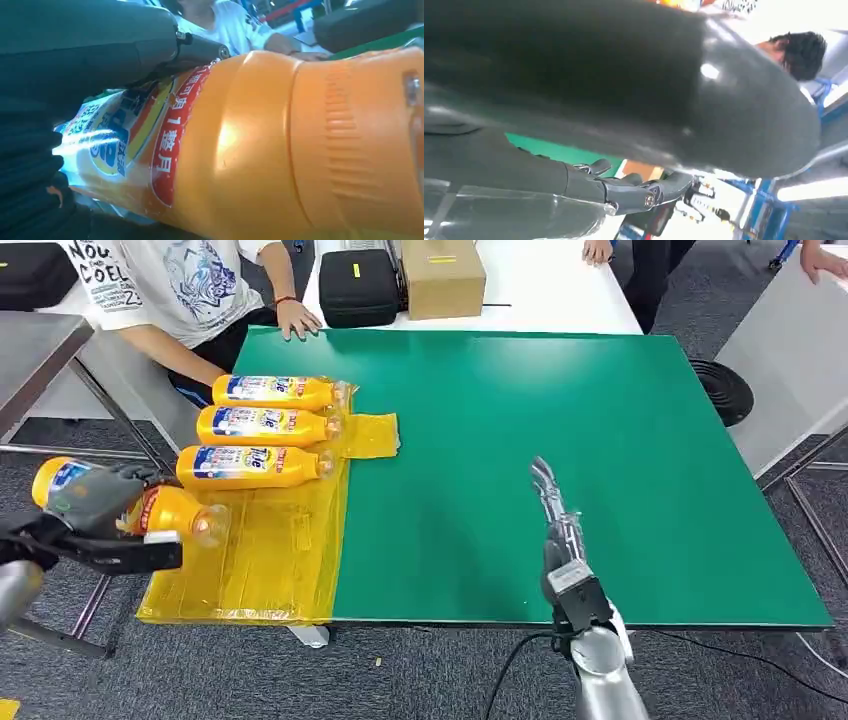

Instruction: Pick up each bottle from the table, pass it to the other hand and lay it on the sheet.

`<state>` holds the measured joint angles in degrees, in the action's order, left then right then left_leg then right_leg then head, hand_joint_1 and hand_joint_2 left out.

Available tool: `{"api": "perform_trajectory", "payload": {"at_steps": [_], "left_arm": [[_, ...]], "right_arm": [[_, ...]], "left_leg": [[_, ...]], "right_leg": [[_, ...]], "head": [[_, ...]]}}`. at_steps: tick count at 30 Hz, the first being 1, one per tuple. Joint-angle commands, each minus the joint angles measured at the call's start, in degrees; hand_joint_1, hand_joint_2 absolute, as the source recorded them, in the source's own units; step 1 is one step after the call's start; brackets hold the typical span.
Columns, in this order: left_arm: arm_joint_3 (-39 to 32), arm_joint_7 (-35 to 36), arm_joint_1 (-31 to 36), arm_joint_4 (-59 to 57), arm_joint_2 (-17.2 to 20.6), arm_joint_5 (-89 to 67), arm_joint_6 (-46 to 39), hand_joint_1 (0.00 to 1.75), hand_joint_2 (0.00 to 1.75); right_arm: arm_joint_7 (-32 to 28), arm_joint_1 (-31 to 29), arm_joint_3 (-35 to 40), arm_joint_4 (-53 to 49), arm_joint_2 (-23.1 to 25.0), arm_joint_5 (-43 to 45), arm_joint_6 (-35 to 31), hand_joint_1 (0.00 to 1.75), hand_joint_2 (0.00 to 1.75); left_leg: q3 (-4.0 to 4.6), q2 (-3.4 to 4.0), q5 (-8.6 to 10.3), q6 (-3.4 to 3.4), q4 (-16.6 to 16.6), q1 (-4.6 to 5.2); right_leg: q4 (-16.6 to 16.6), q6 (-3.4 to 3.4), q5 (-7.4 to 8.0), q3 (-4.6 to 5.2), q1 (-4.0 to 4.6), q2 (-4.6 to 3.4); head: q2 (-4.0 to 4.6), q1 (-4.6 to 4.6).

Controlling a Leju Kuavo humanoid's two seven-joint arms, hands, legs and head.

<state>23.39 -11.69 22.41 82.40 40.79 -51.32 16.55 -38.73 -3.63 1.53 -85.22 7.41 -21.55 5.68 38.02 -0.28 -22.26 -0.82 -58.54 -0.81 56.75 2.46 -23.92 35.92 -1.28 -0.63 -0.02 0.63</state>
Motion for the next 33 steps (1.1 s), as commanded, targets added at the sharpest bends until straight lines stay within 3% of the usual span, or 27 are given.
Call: {"api": "perform_trajectory", "payload": {"at_steps": [1, 2, 6, 14, 22, 33], "left_arm": [[-1.0, -1.4, -6.1, 0.1, -7.6, -0.9, -1.2, 1.75, 1.75], [-0.1, -2.3, -5.7, -2.3, -10.8, -1.1, -2.0, 1.75, 1.75], [4.3, -2.3, -2.4, -9.8, -17.7, -4.3, -4.2, 1.75, 1.75], [9.2, -4.0, 9.0, -26.8, -27.9, -5.2, -5.8, 1.75, 1.75], [12.7, -1.8, 15.9, -38.2, -34.9, -6.5, -8.1, 1.75, 1.75], [21.8, -0.9, 25.9, -52.6, -37.8, -14.3, -6.1, 1.75, 1.75]], "right_arm": [[-0.7, 0.7, -3.0, -0.7, 1.4, -0.6, -0.4, 0.0, 0.0], [-0.7, 0.7, -3.0, -0.5, 1.6, -0.6, -0.3, 0.0, 0.0], [-0.7, 0.3, -3.1, -0.8, 2.4, -0.7, -0.2, 0.0, 0.0], [0.1, 1.5, -3.5, -0.9, 3.2, -2.0, -0.6, 0.0, 0.0], [0.1, 1.6, -3.7, 1.0, 3.9, -2.8, -0.3, 0.0, 0.0], [0.7, -1.2, -4.4, 4.4, 3.3, -2.4, -0.3, 0.0, 0.0]], "left_leg": [[-0.4, -0.03, -0.1, -0.02, 0.1, 0.01], [-0.47, -0.1, -0.07, -0.02, 0.2, 0.04], [-0.37, -0.25, 0.02, -0.04, 0.2, 0.09], [-0.35, -0.6, 0.07, -0.07, 0.1, 0.03], [-0.26, -0.52, 0.05, -0.07, 0.0, 0.04], [-0.28, -0.32, -0.01, -0.06, 0.0, -0.02]], "right_leg": [[-0.1, -0.12, -0.11, -0.43, 0.02, 0.11], [-0.1, -0.12, -0.11, -0.51, -0.01, 0.18], [-0.1, -0.07, -0.07, -0.43, -0.06, 0.31], [-0.1, -0.08, -0.09, -0.55, 0.0, 0.66], [-0.1, -0.03, -0.02, -0.41, -0.01, 0.49], [-0.1, -0.06, 0.02, -0.42, 0.06, 0.25]], "head": [[0.0, 0.0], [0.0, 0.0], [0.0, 0.02], [0.0, 0.0], [0.0, 0.04], [0.0, 0.02]]}}
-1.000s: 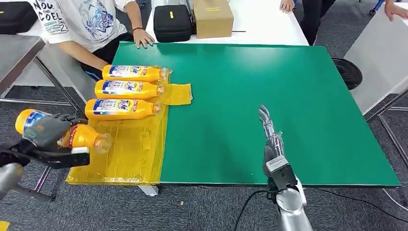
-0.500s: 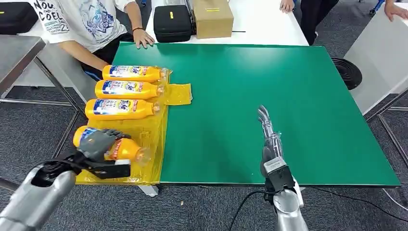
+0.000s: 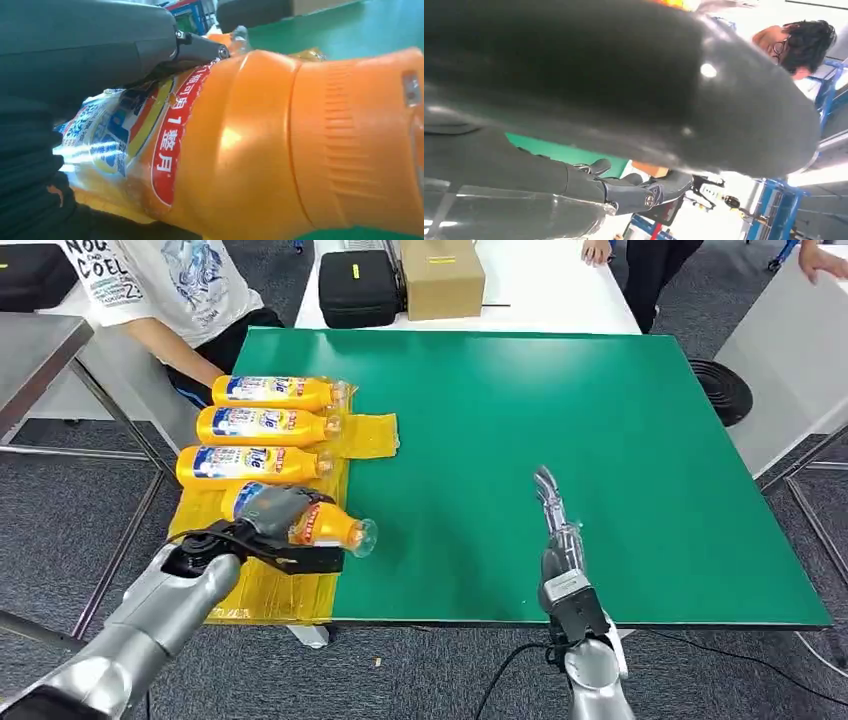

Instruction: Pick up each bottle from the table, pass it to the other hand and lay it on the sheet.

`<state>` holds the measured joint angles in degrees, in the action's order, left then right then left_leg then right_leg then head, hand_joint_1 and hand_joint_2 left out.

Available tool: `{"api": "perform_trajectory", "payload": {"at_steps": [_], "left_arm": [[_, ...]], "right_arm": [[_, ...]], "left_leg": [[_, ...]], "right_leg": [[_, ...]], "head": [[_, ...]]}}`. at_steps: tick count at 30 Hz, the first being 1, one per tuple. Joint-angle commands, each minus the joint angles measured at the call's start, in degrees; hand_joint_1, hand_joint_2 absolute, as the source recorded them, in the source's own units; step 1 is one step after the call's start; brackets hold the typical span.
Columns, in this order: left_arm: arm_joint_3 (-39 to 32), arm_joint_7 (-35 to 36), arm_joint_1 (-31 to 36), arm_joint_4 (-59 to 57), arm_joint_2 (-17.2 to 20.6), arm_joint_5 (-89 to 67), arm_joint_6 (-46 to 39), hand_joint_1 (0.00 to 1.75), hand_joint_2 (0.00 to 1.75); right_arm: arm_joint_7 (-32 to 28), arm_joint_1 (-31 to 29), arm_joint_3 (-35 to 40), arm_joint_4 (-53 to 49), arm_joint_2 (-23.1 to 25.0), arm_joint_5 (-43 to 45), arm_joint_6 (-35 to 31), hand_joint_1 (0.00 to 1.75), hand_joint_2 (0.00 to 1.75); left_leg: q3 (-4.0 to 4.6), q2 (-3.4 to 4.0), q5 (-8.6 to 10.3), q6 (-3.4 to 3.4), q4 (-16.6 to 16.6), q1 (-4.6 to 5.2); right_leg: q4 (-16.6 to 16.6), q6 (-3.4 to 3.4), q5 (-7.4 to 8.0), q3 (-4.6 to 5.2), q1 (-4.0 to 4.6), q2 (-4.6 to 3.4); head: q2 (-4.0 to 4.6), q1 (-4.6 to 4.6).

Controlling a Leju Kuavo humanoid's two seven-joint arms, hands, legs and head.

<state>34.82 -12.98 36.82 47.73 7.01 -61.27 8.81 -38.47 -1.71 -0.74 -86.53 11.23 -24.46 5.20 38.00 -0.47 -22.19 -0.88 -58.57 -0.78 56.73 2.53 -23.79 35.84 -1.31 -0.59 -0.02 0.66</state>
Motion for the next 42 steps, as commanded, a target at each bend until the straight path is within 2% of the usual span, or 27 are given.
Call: {"api": "perform_trajectory", "payload": {"at_steps": [1, 4, 6, 7, 9, 11, 15, 24, 31, 42], "left_arm": [[10.4, 0.3, 11.7, -18.1, -4.0, -4.5, 1.6, 1.75, 1.75], [12.7, 0.9, 13.1, -19.4, -3.7, -6.8, 1.7, 1.75, 1.75], [14.6, 1.1, 14.5, -20.4, -3.5, -8.6, 2.3, 1.75, 1.75], [14.9, 1.1, 14.7, -20.5, -3.5, -8.8, 2.5, 1.75, 1.75], [15.5, 1.8, 15.0, -20.5, -3.0, -9.6, 2.6, 1.75, 1.75], [15.3, 1.7, 14.9, -20.3, -2.5, -9.5, 2.6, 1.75, 1.75], [14.5, -0.1, 14.9, -19.2, -0.9, -7.8, 4.4, 1.75, 1.75], [14.7, 0.2, 15.1, -19.1, -0.7, -7.8, 4.7, 1.75, 1.75], [14.2, -1.5, 14.8, -19.1, 2.8, -5.0, 6.7, 1.75, 1.75], [11.0, -2.8, 13.8, -20.8, 5.6, 1.5, 9.7, 1.75, 1.75]], "right_arm": [[0.4, -3.0, -2.1, 5.8, -0.5, 0.6, 0.1, 0.0, 0.0], [0.4, -2.9, -2.2, 5.9, -0.6, 0.6, 0.0, 0.0, 0.0], [0.1, -2.8, -2.2, 6.1, -0.7, 0.9, -0.2, 0.0, 0.0], [-0.1, -2.8, -2.3, 6.1, -0.8, 1.1, -0.2, 0.0, 0.0], [-0.3, -2.4, -2.1, 6.1, -1.0, 1.0, -0.2, 0.0, 0.0], [-0.7, -1.9, -2.1, 6.0, -1.1, 1.1, -0.3, 0.0, 0.0], [-1.4, -1.7, -2.1, 6.5, -1.5, 1.6, -0.5, 0.0, 0.0], [-1.4, -1.9, -2.1, 6.7, -1.6, 1.7, -0.5, 0.0, 0.0], [-1.5, -2.5, -0.4, 7.9, -2.6, 3.8, -1.4, 0.0, 0.0], [-1.5, -3.5, 1.4, 9.5, -3.1, 4.5, -1.7, 0.0, 0.0]], "left_leg": [[-0.13, -0.07, -0.04, 0.0, 0.0, -0.04], [-0.47, -0.08, -0.17, -0.01, 0.0, -0.05], [-0.53, -0.09, -0.22, -0.01, 0.0, -0.07], [-0.2, -0.04, -0.08, 0.0, 0.0, -0.05], [-0.42, -0.07, -0.18, -0.01, 0.0, -0.06], [-0.17, -0.02, -0.06, 0.0, 0.0, -0.05], [-0.41, 0.05, -0.17, -0.01, 0.0, -0.06], [-0.16, 0.04, -0.06, 0.0, 0.0, -0.04], [-0.24, 0.13, -0.11, 0.01, 0.0, -0.05], [-0.27, 0.24, -0.11, 0.0, 0.0, -0.05]], "right_leg": [[0.0, -0.07, -0.05, -0.18, 0.06, 0.13], [-0.1, -0.18, -0.19, -0.56, 0.1, 0.2], [0.0, -0.21, -0.24, -0.63, 0.13, 0.23], [0.0, -0.1, -0.1, -0.26, 0.09, 0.12], [0.0, -0.17, -0.21, -0.51, 0.12, 0.18], [0.0, -0.09, -0.07, -0.22, 0.09, 0.08], [-0.1, -0.15, -0.15, -0.47, 0.12, 0.05], [0.0, -0.09, -0.06, -0.2, 0.07, 0.02], [0.0, -0.12, -0.08, -0.27, 0.09, -0.05], [0.0, -0.11, -0.04, -0.28, 0.09, -0.17]], "head": [[0.0, 0.0], [0.0, 0.02], [0.0, 0.02], [0.0, 0.0], [0.0, 0.02], [0.0, -0.02], [0.0, 0.0], [0.0, 0.0], [0.0, 0.0], [0.0, 0.0]]}}
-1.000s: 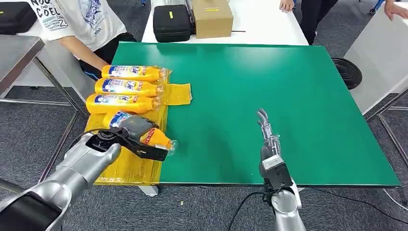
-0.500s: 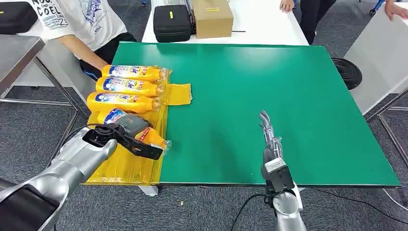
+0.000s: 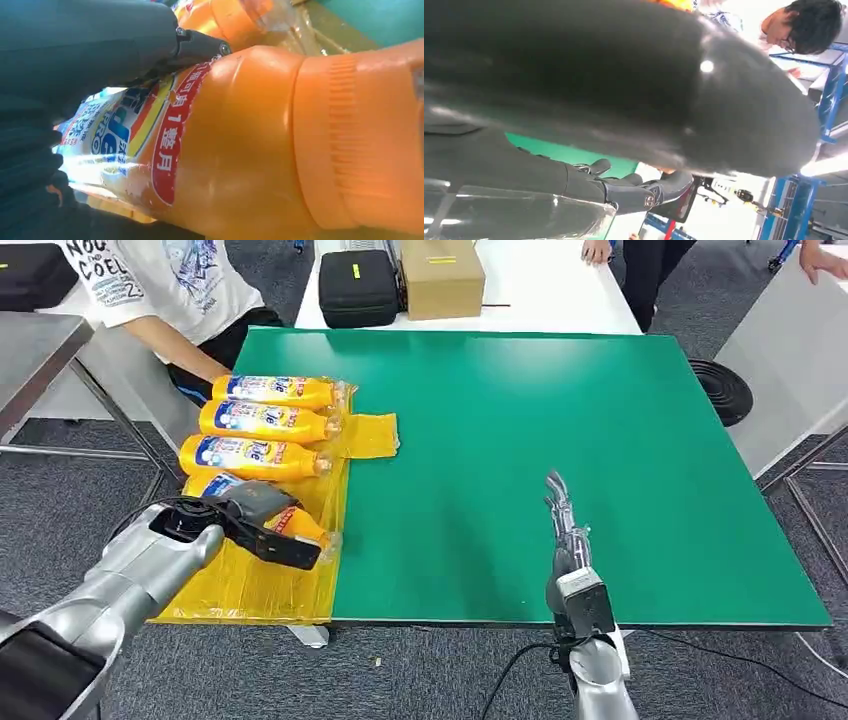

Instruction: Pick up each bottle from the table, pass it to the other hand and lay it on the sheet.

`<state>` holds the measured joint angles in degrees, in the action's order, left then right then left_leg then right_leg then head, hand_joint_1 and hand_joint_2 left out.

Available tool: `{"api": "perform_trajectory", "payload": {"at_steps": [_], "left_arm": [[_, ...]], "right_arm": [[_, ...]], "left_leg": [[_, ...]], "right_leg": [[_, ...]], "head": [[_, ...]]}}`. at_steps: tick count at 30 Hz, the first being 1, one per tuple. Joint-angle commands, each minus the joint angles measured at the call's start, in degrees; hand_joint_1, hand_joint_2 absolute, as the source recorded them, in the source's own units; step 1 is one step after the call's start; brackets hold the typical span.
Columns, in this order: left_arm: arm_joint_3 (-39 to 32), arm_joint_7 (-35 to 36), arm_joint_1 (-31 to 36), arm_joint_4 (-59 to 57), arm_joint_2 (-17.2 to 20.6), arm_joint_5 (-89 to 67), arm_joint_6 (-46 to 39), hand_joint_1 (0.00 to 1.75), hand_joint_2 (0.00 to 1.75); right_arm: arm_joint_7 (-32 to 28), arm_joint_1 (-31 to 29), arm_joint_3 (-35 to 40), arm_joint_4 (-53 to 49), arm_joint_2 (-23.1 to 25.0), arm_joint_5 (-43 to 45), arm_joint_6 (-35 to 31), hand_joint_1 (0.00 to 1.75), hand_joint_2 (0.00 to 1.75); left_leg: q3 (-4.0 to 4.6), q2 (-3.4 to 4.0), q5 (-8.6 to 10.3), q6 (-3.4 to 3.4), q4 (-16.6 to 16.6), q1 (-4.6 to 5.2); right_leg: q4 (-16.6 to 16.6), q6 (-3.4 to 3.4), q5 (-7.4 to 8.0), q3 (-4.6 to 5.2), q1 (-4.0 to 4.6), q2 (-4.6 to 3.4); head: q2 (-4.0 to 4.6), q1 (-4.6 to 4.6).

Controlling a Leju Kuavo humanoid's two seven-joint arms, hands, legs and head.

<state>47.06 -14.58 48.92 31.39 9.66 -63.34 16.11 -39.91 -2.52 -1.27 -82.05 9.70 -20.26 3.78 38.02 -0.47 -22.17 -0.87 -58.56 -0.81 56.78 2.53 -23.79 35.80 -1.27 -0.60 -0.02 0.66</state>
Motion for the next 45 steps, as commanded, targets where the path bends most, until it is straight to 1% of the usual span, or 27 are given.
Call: {"api": "perform_trajectory", "payload": {"at_steps": [1, 2, 4, 5, 6, 8, 9, 11, 12, 14, 15, 16, 17, 18, 19, 20, 21, 23, 24, 28, 32, 33, 35, 36, 42, 43, 45], "left_arm": [[-1.5, -1.3, 1.4, -4.3, 3.4, 4.0, 2.4, 1.75, 1.75], [-1.4, -1.7, 1.2, -4.1, 3.9, 4.1, 2.4, 1.75, 1.75], [-1.6, -1.9, 0.9, -3.9, 4.4, 4.7, 2.9, 1.75, 1.75], [-1.6, -1.9, 0.9, -3.9, 4.4, 4.7, 2.9, 1.75, 1.75], [-1.5, -2.0, 0.8, -4.1, 4.5, 5.2, 3.4, 1.75, 1.75], [-1.3, -2.0, 0.8, -4.2, 4.4, 5.3, 3.7, 1.75, 1.75], [-1.1, -2.4, 1.0, -4.4, 4.4, 5.6, 3.9, 1.75, 1.75], [-1.2, -2.6, 1.0, -4.6, 4.2, 5.9, 4.0, 1.75, 1.75], [-1.0, -2.8, 1.1, -4.8, 4.1, 6.2, 4.3, 1.75, 1.75], [-0.9, -3.0, 1.1, -5.0, 4.0, 6.5, 4.5, 1.75, 1.75], [-0.6, -3.2, 1.2, -5.1, 3.9, 6.6, 4.8, 1.75, 1.75], [-0.4, -3.5, 1.3, -5.3, 3.7, 6.9, 5.1, 1.64, 1.75], [-0.2, -3.6, 1.3, -5.4, 3.7, 7.0, 5.1, 1.64, 1.75], [-0.1, -3.7, 1.3, -5.5, 3.5, 7.2, 5.3, 1.2, 1.75], [0.5, -4.2, 1.4, -5.6, 3.5, 7.2, 5.6, 0.3, 1.75], [0.6, -4.5, 1.4, -5.7, 3.4, 7.4, 5.6, 0.19, 1.75], [0.7, -4.5, 1.3, -5.6, 3.3, 7.4, 5.5, 0.0, 1.75], [1.3, -4.7, 1.8, -5.9, 2.4, 7.3, 5.9, 0.0, 1.75], [1.3, -4.7, 1.9, -5.9, 2.1, 7.4, 6.1, 0.0, 1.75], [2.0, -4.8, 3.4, -6.8, 0.7, 7.5, 7.3, 0.0, 1.75], [2.2, -4.7, 3.9, -7.4, 0.1, 7.6, 7.4, 0.0, 1.75], [2.3, -4.7, 4.0, -7.4, 0.0, 7.6, 7.4, 0.0, 1.75], [2.5, -4.9, 4.2, -7.6, -0.1, 7.6, 7.4, 0.0, 1.75], [2.6, -4.9, 4.3, -7.6, -0.2, 7.6, 7.5, 0.0, 1.75], [2.6, -6.6, 6.4, -6.9, -0.1, 8.6, 7.5, 0.0, 1.75], [2.3, -7.0, 6.4, -6.3, 0.2, 9.2, 6.8, 0.0, 1.75], [2.1, -8.0, 6.9, -4.4, 1.5, 10.7, 6.7, 0.0, 1.75]], "right_arm": [[-0.1, -2.4, 2.0, 4.9, -1.7, 0.4, -0.4, 0.0, 0.0], [-0.1, -2.1, 2.1, 4.6, -1.7, 0.6, -0.5, 0.0, 0.0], [-0.1, -1.7, 2.3, 4.5, -1.8, 0.6, -0.7, 0.0, 0.0], [-0.1, -1.7, 2.3, 4.5, -1.8, 0.6, -0.7, 0.0, 0.0], [-0.1, -1.5, 2.3, 4.3, -1.8, 0.6, -0.8, 0.0, 0.0], [-0.1, -1.4, 2.3, 4.3, -1.7, 0.5, -0.9, 0.0, 0.0], [-0.1, -1.2, 2.3, 4.0, -1.6, 0.5, -0.9, 0.0, 0.0], [-0.1, -0.9, 2.2, 3.8, -1.6, 0.5, -1.0, 0.0, 0.0], [-0.1, -0.6, 2.0, 3.6, -1.5, 0.5, -0.9, 0.0, 0.0], [-0.1, -0.5, 1.8, 3.4, -1.5, 0.4, -1.0, 0.0, 0.0], [-0.1, -0.3, 1.6, 3.2, -1.4, 0.4, -0.8, 0.0, 0.0], [-0.1, -0.2, 1.3, 3.1, -1.3, 0.4, -0.7, 0.0, 0.0], [-0.1, -0.2, 1.2, 3.1, -1.2, 0.3, -0.7, 0.0, 0.0], [-0.1, -0.2, 1.0, 2.9, -1.3, 0.3, -0.6, 0.0, 0.0], [-0.1, -0.1, 0.6, 2.9, -1.1, 0.2, -0.5, 0.0, 0.0], [-0.1, -0.2, 0.3, 2.9, -0.9, 0.2, -0.5, 0.0, 0.0], [-0.1, -0.2, 0.2, 2.9, -0.9, 0.2, -0.5, 0.0, 0.0], [-0.1, -0.4, -0.5, 3.0, -0.7, 0.0, -0.4, 0.0, 0.0], [-0.1, -0.4, -0.6, 2.9, -0.7, 0.0, -0.4, 0.0, 0.0], [-0.1, -0.5, -1.4, 2.9, -0.5, -0.1, -0.4, 0.0, 0.0], [-0.1, -0.5, -1.8, 3.0, -0.4, 0.1, -0.3, 0.0, 0.0], [-0.1, -0.5, -1.9, 3.0, -0.4, 0.2, -0.2, 0.0, 0.0], [-0.1, -0.5, -2.1, 3.2, -0.4, 0.1, -0.2, 0.0, 0.0], [-0.1, -0.5, -2.1, 3.3, -0.5, 0.1, -0.2, 0.0, 0.0], [-0.1, -1.1, -2.4, 3.9, -0.6, 0.1, -0.1, 0.0, 0.0], [-0.1, -0.9, -2.3, 3.8, -0.6, 0.0, 0.0, 0.0, 0.0], [-0.1, 0.0, -2.2, 2.9, -0.8, 0.3, 0.1, 0.0, 0.0]], "left_leg": [[-0.27, 0.24, -0.13, 0.0, 0.0, -0.03], [-0.18, 0.19, -0.08, 0.01, 0.0, -0.02], [-0.3, 0.22, -0.13, 0.01, 0.0, -0.02], [-0.24, 0.19, -0.09, 0.01, 0.0, -0.01], [-0.44, 0.24, -0.18, 0.01, 0.0, -0.02], [-0.28, 0.15, -0.09, 0.0, 0.0, -0.01], [-0.47, 0.18, -0.17, 0.01, 0.0, -0.03], [-0.28, 0.1, -0.08, 0.0, 0.0, 0.0], [-0.44, 0.16, -0.15, 0.0, 0.0, -0.02], [-0.27, 0.11, -0.08, 0.0, 0.0, -0.01], [-0.41, 0.08, -0.14, -0.01, 0.0, -0.02], [-0.31, 0.08, -0.09, 0.0, 0.0, -0.01], [-0.44, 0.09, -0.15, 0.0, 0.0, -0.02], [-0.35, 0.08, -0.11, 0.0, 0.0, -0.01], [-0.29, 0.07, -0.09, 0.0, 0.0, -0.01], [-0.43, 0.09, -0.14, 0.0, 0.0, -0.01], [-0.38, 0.06, -0.12, 0.0, 0.0, -0.01], [-0.25, 0.03, -0.05, 0.0, 0.0, 0.01], [-0.38, 0.0, -0.1, -0.01, 0.0, -0.01], [-0.36, -0.07, -0.09, -0.01, 0.0, -0.02], [-0.28, -0.05, -0.05, -0.01, 0.0, -0.01], [-0.4, -0.06, -0.1, -0.02, 0.0, -0.03], [-0.3, -0.03, -0.05, -0.01, 0.0, 0.0], [-0.44, -0.03, -0.11, -0.01, 0.0, -0.02], [-0.23, -0.03, -0.03, 0.0, 0.0, -0.02], [-0.33, -0.02, -0.1, 0.0, 0.0, -0.05], [-0.2, 0.0, -0.03, 0.0, 0.0, -0.02]], "right_leg": [[-0.1, -0.11, -0.04, -0.23, 0.06, -0.17], [-0.1, -0.08, -0.01, -0.14, 0.04, -0.14], [-0.1, -0.12, -0.06, -0.25, 0.05, -0.14], [-0.1, -0.09, -0.03, -0.2, 0.03, -0.13], [-0.1, -0.15, -0.1, -0.38, 0.06, -0.15], [-0.1, -0.1, -0.05, -0.23, 0.03, -0.09], [-0.1, -0.16, -0.11, -0.42, 0.07, -0.08], [-0.1, -0.09, -0.05, -0.25, 0.03, -0.04], [-0.1, -0.14, -0.1, -0.4, 0.06, -0.06], [-0.1, -0.08, -0.05, -0.24, 0.03, -0.05], [-0.1, -0.13, -0.11, -0.39, 0.06, 0.01], [-0.1, -0.1, -0.07, -0.28, 0.03, -0.01], [-0.1, -0.14, -0.12, -0.43, 0.06, 0.0], [-0.1, -0.11, -0.09, -0.33, 0.04, -0.01], [-0.1, -0.09, -0.07, -0.27, 0.03, -0.01], [-0.1, -0.14, -0.11, -0.41, 0.05, 0.0], [-0.1, -0.12, -0.1, -0.37, 0.04, 0.02], [0.0, -0.07, -0.04, -0.22, 0.01, 0.01], [-0.1, -0.12, -0.1, -0.38, 0.04, 0.08], [0.0, -0.11, -0.11, -0.37, 0.05, 0.16], [0.0, -0.08, -0.07, -0.3, 0.03, 0.14], [-0.1, -0.12, -0.12, -0.44, 0.05, 0.18], [0.0, -0.09, -0.07, -0.31, 0.02, 0.13], [-0.1, -0.14, -0.12, -0.46, 0.05, 0.15], [0.0, -0.08, -0.05, -0.22, 0.04, 0.11], [0.0, -0.12, -0.1, -0.35, 0.07, 0.13], [0.0, -0.07, -0.04, -0.19, 0.03, 0.07]], "head": [[0.0, 0.0], [0.0, 0.0], [0.0, 0.0], [0.0, 0.0], [0.0, 0.02], [0.0, 0.0], [0.0, 0.0], [0.0, 0.0], [0.0, 0.0], [0.0, 0.0], [0.0, 0.0], [0.0, 0.0], [0.0, 0.0], [0.0, 0.0], [0.0, 0.02], [0.0, 0.0], [0.0, 0.0], [0.0, 0.0], [0.0, 0.0], [0.0, 0.0], [0.0, -0.02], [0.0, 0.0], [0.0, 0.0], [0.0, 0.0], [0.0, 0.0], [0.0, 0.0], [0.0, 0.0]]}}
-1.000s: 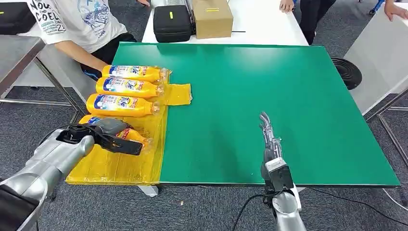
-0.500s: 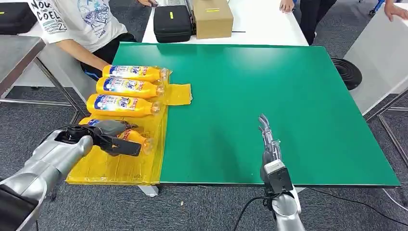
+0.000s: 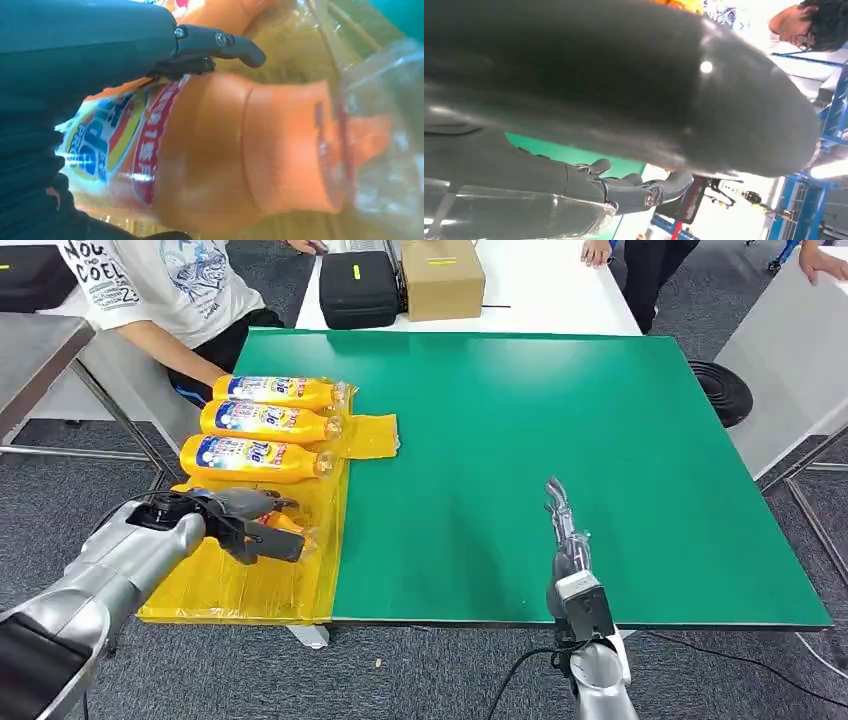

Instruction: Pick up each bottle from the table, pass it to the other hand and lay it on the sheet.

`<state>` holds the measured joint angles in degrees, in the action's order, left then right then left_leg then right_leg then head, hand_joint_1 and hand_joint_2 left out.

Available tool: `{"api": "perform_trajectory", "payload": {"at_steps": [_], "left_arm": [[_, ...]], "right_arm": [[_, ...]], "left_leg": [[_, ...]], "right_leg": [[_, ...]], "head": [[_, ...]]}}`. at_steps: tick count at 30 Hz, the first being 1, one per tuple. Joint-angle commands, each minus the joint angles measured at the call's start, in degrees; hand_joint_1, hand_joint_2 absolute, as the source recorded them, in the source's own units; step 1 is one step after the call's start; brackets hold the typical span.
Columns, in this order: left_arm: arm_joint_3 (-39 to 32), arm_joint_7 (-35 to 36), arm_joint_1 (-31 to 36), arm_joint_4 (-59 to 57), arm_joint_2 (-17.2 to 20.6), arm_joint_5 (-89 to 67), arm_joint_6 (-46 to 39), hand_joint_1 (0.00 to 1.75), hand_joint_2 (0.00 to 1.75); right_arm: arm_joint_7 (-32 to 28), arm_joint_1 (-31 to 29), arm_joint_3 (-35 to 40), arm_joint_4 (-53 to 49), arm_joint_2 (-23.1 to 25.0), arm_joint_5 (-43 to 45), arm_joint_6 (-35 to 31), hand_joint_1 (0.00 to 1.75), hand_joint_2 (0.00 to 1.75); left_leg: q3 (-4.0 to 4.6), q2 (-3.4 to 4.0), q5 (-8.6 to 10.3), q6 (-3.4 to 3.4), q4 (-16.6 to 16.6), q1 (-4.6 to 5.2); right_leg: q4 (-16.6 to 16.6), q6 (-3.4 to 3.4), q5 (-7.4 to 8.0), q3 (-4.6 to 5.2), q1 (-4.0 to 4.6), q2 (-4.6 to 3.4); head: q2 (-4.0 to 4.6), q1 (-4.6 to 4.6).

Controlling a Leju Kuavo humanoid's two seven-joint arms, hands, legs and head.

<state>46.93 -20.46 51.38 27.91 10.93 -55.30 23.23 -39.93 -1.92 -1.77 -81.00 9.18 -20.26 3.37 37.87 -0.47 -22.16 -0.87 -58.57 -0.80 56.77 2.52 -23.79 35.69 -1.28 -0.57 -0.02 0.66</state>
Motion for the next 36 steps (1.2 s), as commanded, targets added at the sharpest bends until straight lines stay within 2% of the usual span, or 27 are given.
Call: {"api": "perform_trajectory", "payload": {"at_steps": [1, 6, 13, 18, 22, 23, 24, 25, 26, 28, 30, 31, 32, 33, 34, 35, 36], "left_arm": [[2.1, -2.9, 4.8, 0.4, 1.1, 3.5, -0.8, 0.0, 1.75], [3.2, -3.8, 6.4, 4.5, 3.8, 5.0, 2.2, 0.0, 1.75], [9.5, -4.8, 10.6, 11.3, 7.9, 6.5, 10.2, 0.0, 1.75], [13.6, -6.8, 12.7, 19.2, 15.2, 11.2, 15.2, 0.0, 1.75], [10.6, -7.9, 11.5, 22.2, 17.1, 18.6, 13.3, 0.0, 1.75], [4.7, -5.6, 7.3, 21.9, 15.1, 22.9, 6.8, 0.0, 1.75], [3.3, -4.9, 5.0, 21.6, 13.9, 23.8, 4.2, 0.0, 1.75], [0.8, -4.1, 2.8, 20.7, 12.3, 25.4, 0.7, 0.0, 1.75], [-4.0, -3.8, -1.8, 20.1, 9.3, 27.5, -6.4, 0.0, 1.75], [-8.2, -5.2, -7.8, 20.7, 6.0, 28.9, -14.2, 0.0, 1.75], [-15.9, -7.1, -15.1, 22.1, 0.0, 33.1, -18.5, 0.0, 1.75], [-15.6, -7.0, -16.1, 22.4, -0.7, 32.6, -19.5, 0.0, 1.75], [-23.2, -11.0, -21.8, 26.1, -5.5, 39.8, -20.9, 0.0, 1.75], [-24.8, -12.0, -24.4, 27.9, -7.8, 42.2, -20.1, 0.0, 1.75], [-26.4, -12.7, -26.5, 29.9, -9.9, 45.0, -20.0, 1.36, 1.75], [-28.7, -13.5, -28.2, 31.4, -11.9, 48.9, -19.4, 1.75, 1.75], [-28.7, -13.7, -29.3, 32.6, -13.0, 49.2, -19.4, 1.75, 1.75]], "right_arm": [[-0.1, -0.2, -1.6, 1.6, -0.2, 0.5, 0.5, 0.0, 0.0], [-0.1, 0.6, -1.5, 1.1, -0.3, 0.7, 0.4, 0.0, 0.0], [0.0, -0.9, -2.3, 2.3, -0.3, 0.7, 0.6, 0.0, 0.0], [-0.1, -1.5, -2.4, 3.5, -0.5, 1.6, 0.9, 0.0, 0.0], [-0.1, -1.7, -2.0, 3.9, -0.4, 2.0, 0.7, 0.0, 0.0], [-0.1, -1.3, -2.1, 3.1, -0.1, 1.8, -0.1, 0.0, 0.0], [-0.1, -1.0, -2.0, 2.6, 0.1, 1.7, -0.3, 0.0, 0.0], [-0.1, -0.6, -2.0, 1.8, 0.3, 1.6, -0.5, 0.0, 0.0], [-0.1, 0.2, -2.5, 0.4, 1.2, 1.6, -1.7, 0.0, 0.0], [0.2, 0.8, -2.5, -1.4, 2.2, 1.0, -2.8, 0.0, 0.0], [0.6, 1.6, -2.8, -3.5, 3.9, 1.4, -5.1, 0.0, 0.0], [0.7, 1.6, -2.7, -3.7, 4.0, 1.4, -5.2, 0.0, 0.0], [0.7, 1.7, -2.7, -4.3, 5.1, 0.9, -8.9, 0.0, 0.0], [0.8, 1.4, -2.3, -4.3, 5.4, 1.0, -10.4, 0.0, 0.0], [1.0, 1.1, -1.9, -4.1, 5.5, 1.7, -11.4, 0.0, 1.75], [0.9, 0.9, -2.1, -4.0, 6.0, 2.1, -13.6, 0.33, 1.75], [0.7, 0.9, -1.6, -3.8, 5.9, 2.3, -14.7, 0.93, 1.75]], "left_leg": [[-0.12, -0.01, -0.08, 0.0, 0.0, -0.05], [0.01, 0.03, -0.05, 0.01, 0.0, -0.06], [-0.07, 0.03, -0.11, 0.01, -0.1, -0.07], [-0.11, 0.16, -0.16, 0.03, -0.1, -0.08], [-0.15, 0.21, -0.14, 0.03, -0.1, -0.06], [-0.11, 0.15, -0.07, 0.03, 0.0, -0.05], [-0.07, 0.1, -0.05, 0.03, 0.0, -0.05], [-0.41, 0.12, -0.11, 0.01, 0.1, 0.0], [-0.26, 0.07, -0.06, 0.01, 0.1, 0.01], [-0.39, 0.05, -0.07, -0.01, 0.1, 0.05], [-0.36, -0.06, 0.0, -0.02, 0.2, 0.15], [-0.48, 0.01, -0.06, -0.03, 0.2, 0.15], [-0.44, -0.14, -0.03, -0.03, 0.2, 0.16], [-0.26, -0.14, -0.01, -0.02, 0.1, 0.19], [-0.37, -0.12, -0.09, -0.02, 0.1, 0.13], [-0.37, -0.1, -0.07, -0.03, 0.2, 0.2], [-0.24, -0.05, -0.06, -0.04, 0.1, 0.19]], "right_leg": [[0.0, -0.09, -0.07, -0.16, 0.08, 0.07], [0.0, -0.08, -0.03, -0.01, 0.07, 0.02], [0.0, -0.12, -0.09, -0.11, 0.1, 0.05], [0.1, -0.15, -0.1, -0.13, 0.12, -0.08], [0.0, -0.14, -0.08, -0.13, 0.09, -0.13], [0.0, -0.11, -0.04, -0.09, 0.07, -0.1], [0.0, -0.09, -0.03, -0.07, 0.07, -0.05], [-0.1, -0.13, -0.11, -0.39, 0.04, -0.02], [-0.1, -0.09, -0.08, -0.26, 0.02, 0.01], [-0.1, -0.1, -0.1, -0.4, -0.03, 0.05], [-0.1, -0.04, -0.09, -0.34, -0.14, 0.14], [-0.2, -0.09, -0.12, -0.46, -0.15, 0.09], [-0.2, -0.07, -0.14, -0.45, -0.16, 0.23], [-0.1, -0.05, -0.11, -0.28, -0.15, 0.23], [-0.2, -0.1, -0.17, -0.42, -0.09, 0.24], [-0.2, -0.07, -0.15, -0.39, -0.16, 0.2], [-0.1, -0.05, -0.12, -0.24, -0.16, 0.14]], "head": [[0.0, 0.0], [0.0, 0.0], [0.0, 0.02], [0.0, -0.02], [0.0, 0.0], [0.0, 0.0], [0.0, 0.02], [0.0, -0.02], [0.0, 0.0], [0.0, 0.0], [0.0, -0.04], [0.0, 0.04], [0.0, 0.0], [0.0, 0.0], [0.0, -0.02], [0.0, 0.0], [0.0, -0.04]]}}
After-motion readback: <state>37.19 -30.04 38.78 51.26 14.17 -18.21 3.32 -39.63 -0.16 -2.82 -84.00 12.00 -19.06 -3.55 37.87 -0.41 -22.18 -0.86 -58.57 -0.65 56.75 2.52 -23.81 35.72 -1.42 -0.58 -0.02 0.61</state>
